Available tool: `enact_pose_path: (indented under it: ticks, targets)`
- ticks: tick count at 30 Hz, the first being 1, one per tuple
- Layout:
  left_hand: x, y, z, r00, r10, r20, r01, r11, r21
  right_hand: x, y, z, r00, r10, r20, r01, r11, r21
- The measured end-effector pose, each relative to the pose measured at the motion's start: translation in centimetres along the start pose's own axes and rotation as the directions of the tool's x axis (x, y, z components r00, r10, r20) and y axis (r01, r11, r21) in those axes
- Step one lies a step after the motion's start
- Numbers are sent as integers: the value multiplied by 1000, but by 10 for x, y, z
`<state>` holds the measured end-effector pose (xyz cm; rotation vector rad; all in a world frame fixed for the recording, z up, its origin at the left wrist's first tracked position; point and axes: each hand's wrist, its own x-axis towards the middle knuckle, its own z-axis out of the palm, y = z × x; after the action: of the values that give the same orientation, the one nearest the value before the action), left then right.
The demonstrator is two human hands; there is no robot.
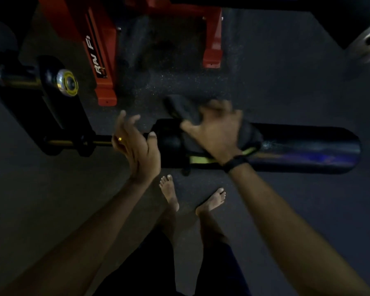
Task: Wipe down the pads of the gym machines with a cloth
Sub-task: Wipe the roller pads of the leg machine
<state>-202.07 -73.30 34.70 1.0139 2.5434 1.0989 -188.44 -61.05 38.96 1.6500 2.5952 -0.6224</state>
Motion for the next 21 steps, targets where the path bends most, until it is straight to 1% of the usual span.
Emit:
enact_pose_path:
  ticks: [2, 3, 4, 5, 6, 7, 8, 10, 13, 16, 18, 19, 21]
  targets:
    - [18, 20, 2, 998, -27, 61, 24, 999, 38, -5, 58, -23, 986, 138, -92, -146, 985, -91]
    - [28, 28, 7, 987, -75, 140, 63, 994, 86, -7, 87, -33, 972, 206, -110, -222, 962, -159]
    - [37, 36, 11, 957, -156, 246, 121, 981, 153, -7, 115, -42, 957, 269, -104, -286, 932, -221]
    - [42, 41, 15, 902, -252, 349, 175, 955, 238, -7, 138, -52, 938, 335, -94, -348, 899, -265]
    - [45, 44, 19, 848, -334, 411, 208, 924, 322, -7, 156, -59, 912, 398, -97, -409, 871, -272]
    - [44, 44, 22, 824, -375, 425, 211, 899, 384, -6, 168, -65, 884, 454, -109, -466, 849, -250]
    - [44, 45, 23, 828, -380, 413, 202, 888, 413, -5, 174, -68, 859, 497, -120, -511, 830, -222]
    - [40, 47, 22, 870, -340, 357, 176, 891, 419, -4, 171, -67, 842, 521, -137, -539, 815, -214]
    - [27, 42, 17, 931, -217, 293, 112, 935, 336, -7, 136, -52, 868, 454, -199, -491, 844, -214]
    - [5, 25, 17, 984, 12, 180, -48, 978, 201, -17, 74, -28, 916, 323, -239, -374, 902, -215]
    - [-10, 11, 20, 989, 101, 104, -116, 983, 142, -20, 17, -9, 950, 210, -232, -260, 942, -212]
    - [-14, 4, 24, 988, 132, 76, -141, 981, 134, -18, -11, 1, 967, 129, -221, -173, 966, -193]
    - [-17, -8, 28, 987, 156, 35, -159, 975, 155, -9, -61, 17, 986, -8, -168, -24, 982, -188]
